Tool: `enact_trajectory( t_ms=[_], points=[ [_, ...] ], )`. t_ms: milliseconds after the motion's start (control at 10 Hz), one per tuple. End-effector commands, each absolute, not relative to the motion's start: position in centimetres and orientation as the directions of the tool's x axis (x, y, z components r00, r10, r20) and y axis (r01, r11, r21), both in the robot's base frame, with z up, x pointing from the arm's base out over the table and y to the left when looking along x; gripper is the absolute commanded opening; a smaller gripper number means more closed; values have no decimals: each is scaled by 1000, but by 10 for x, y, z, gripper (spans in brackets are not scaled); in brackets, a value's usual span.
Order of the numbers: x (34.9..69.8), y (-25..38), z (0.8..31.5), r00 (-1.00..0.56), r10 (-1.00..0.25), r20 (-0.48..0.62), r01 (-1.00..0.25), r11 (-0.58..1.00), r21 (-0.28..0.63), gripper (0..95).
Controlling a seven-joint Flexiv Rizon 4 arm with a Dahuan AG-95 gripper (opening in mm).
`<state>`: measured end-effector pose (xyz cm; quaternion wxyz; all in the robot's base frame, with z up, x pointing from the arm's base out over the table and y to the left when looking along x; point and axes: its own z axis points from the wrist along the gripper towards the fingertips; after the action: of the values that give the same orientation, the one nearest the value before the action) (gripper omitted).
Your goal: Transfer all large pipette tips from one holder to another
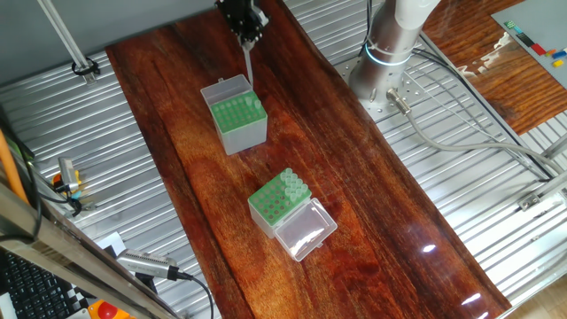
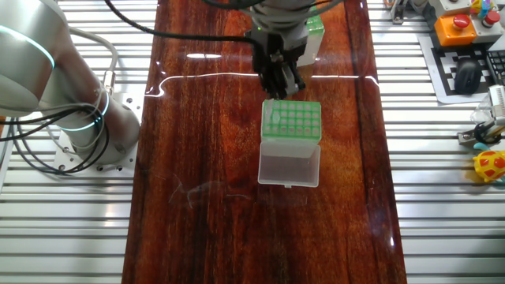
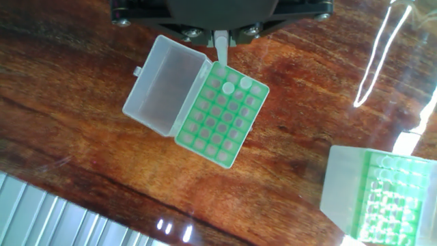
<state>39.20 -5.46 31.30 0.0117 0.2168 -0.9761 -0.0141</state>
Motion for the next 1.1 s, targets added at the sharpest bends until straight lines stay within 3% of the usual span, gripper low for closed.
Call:
enact_trajectory(
  t_ms=[100,900,1100],
  points=[
    [396,-63,315,-911,-412,19,-411,911,29,0],
    [396,-64,315,-902,-429,41,-428,903,46,0],
    [399,-19,328,-923,-383,44,-382,923,44,0]
  ],
)
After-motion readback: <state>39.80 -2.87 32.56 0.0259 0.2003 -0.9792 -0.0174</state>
